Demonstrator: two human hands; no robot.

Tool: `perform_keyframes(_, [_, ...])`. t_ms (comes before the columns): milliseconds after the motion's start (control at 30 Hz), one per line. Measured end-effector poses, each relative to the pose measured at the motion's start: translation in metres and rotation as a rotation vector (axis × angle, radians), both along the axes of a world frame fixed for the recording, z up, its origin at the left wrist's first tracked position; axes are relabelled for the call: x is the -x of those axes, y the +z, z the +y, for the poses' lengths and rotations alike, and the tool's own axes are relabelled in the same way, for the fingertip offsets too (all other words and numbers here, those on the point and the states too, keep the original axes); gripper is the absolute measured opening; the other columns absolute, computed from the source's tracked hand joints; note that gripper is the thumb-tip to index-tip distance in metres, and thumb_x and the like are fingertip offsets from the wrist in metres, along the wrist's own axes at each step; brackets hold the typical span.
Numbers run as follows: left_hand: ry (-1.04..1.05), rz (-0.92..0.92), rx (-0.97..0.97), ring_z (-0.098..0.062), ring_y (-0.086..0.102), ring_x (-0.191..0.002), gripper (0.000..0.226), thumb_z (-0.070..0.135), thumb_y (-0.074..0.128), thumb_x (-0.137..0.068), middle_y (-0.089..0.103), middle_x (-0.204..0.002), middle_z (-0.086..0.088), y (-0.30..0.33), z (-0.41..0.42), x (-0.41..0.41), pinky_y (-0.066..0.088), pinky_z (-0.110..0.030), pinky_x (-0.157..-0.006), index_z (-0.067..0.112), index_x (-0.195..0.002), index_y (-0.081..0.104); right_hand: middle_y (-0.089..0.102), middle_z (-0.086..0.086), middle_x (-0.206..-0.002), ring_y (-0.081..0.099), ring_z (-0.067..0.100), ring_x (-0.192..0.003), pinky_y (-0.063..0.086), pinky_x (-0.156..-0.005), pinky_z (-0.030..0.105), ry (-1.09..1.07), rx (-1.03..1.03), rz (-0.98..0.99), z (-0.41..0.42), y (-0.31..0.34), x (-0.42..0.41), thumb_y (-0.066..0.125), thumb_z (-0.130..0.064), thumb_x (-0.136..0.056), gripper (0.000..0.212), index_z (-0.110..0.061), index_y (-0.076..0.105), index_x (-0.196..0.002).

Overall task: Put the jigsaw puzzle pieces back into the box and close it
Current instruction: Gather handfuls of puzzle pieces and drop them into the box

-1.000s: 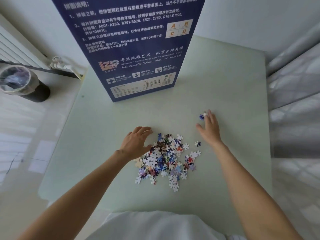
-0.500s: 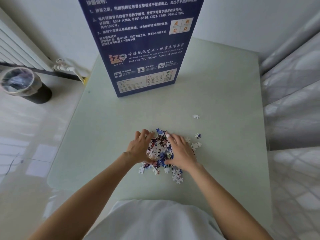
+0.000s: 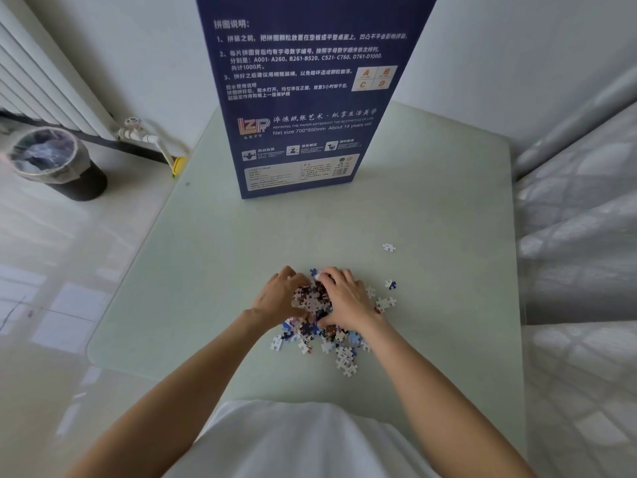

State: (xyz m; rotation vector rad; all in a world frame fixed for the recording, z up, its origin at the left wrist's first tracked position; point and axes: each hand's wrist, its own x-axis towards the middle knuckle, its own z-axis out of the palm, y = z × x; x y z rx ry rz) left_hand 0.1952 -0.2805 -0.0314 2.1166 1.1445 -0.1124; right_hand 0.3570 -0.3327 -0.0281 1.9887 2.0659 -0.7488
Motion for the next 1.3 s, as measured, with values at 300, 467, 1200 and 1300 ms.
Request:
perform_keyframes(300, [-0.152,0.163,-0.096,-0.02,0.037,-0.118,0.098,0.046,0.08,-0.064,0.036,-0.136,0.0,-0.003,-0.013,0.004,0.045,-0.03,-0.094,0.024,-0.143,0.027,0.048,0.006,-0.125,0.05,0.021,-0.112,0.047,-0.089,0.031,-0.188,0.009,0.147,-0.014,-0.003,0.007,0.079,-0.032,-0.07,0.074,-0.015,0.036,-0.127])
perform_keyframes(467, [-0.115,0.12,-0.013,-0.021,0.047,-0.108,0.086,0.036,0.082,-0.066,0.047,-0.121,-0.004,-0.002,-0.01,0.001,0.042,-0.029,-0.09,0.022,-0.136,0.034,0.049,0.009,-0.122,0.053,0.023,-0.108,0.045,-0.085,0.029,-0.258,0.022,0.186,-0.016,0.001,0.011,0.075,-0.025,-0.075,0.064,-0.013,0.038,-0.125])
perform_keyframes(1200, [-0.069,0.084,-0.023,-0.023,0.064,-0.088,0.032,0.03,0.07,-0.082,0.068,-0.099,-0.007,-0.001,0.004,0.007,0.045,-0.026,-0.074,0.013,-0.107,0.063,0.048,0.006,-0.121,0.052,0.019,-0.103,0.039,-0.078,0.02,-0.189,-0.026,0.13,-0.03,0.006,0.022,0.075,-0.033,-0.073,0.067,-0.016,0.043,-0.13])
perform_keyframes(1300, [-0.093,0.09,-0.005,-0.024,0.063,-0.089,0.03,0.027,0.07,-0.082,0.067,-0.1,-0.008,0.0,0.007,0.01,0.043,-0.025,-0.073,0.012,-0.107,0.062,0.053,0.005,-0.116,0.057,0.018,-0.094,0.036,-0.072,0.018,-0.21,-0.062,0.167,-0.028,0.008,0.02,0.073,-0.029,-0.077,0.057,-0.015,0.049,-0.128])
